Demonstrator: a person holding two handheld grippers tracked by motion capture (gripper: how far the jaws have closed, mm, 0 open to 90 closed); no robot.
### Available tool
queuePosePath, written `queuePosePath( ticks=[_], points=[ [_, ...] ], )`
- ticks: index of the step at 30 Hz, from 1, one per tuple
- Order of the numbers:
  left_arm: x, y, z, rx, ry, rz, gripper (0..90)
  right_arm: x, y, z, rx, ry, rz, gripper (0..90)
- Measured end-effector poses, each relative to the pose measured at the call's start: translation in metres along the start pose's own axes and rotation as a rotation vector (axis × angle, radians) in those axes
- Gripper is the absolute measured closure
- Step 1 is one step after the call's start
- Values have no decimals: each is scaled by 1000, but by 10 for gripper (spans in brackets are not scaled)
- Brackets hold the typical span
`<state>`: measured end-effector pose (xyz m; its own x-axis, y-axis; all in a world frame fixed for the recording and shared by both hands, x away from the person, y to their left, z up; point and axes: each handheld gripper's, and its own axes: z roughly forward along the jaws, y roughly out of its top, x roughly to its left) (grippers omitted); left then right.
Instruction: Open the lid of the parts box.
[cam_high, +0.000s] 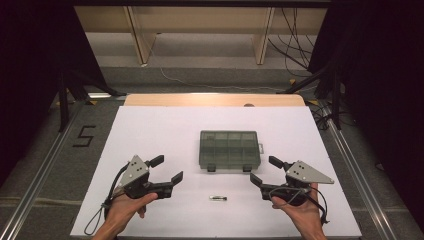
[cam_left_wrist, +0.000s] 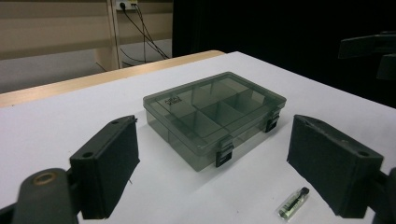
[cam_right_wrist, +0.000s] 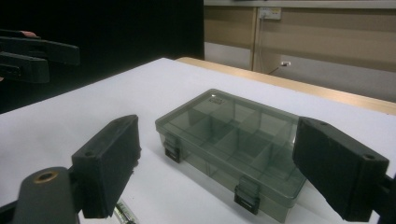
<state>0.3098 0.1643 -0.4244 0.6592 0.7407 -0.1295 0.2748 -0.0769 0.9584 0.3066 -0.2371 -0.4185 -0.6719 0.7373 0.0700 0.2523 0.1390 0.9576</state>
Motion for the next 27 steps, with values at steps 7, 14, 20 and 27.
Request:
queuePosePath(
  ticks=[7,14,20,27],
  points=[
    [1,0,0,1,8,0,156,-3,0,0,-4,3,-13,162],
    [2,-1,4,15,28,2,157,-7,1,1,-28,-8,-22,162],
    [2,-2,9,26,32,-1,158,-13,2,2,11,-22,-9,162],
    [7,-4,28,58,46,5,163,-31,3,9,19,-8,-40,189]
  ],
)
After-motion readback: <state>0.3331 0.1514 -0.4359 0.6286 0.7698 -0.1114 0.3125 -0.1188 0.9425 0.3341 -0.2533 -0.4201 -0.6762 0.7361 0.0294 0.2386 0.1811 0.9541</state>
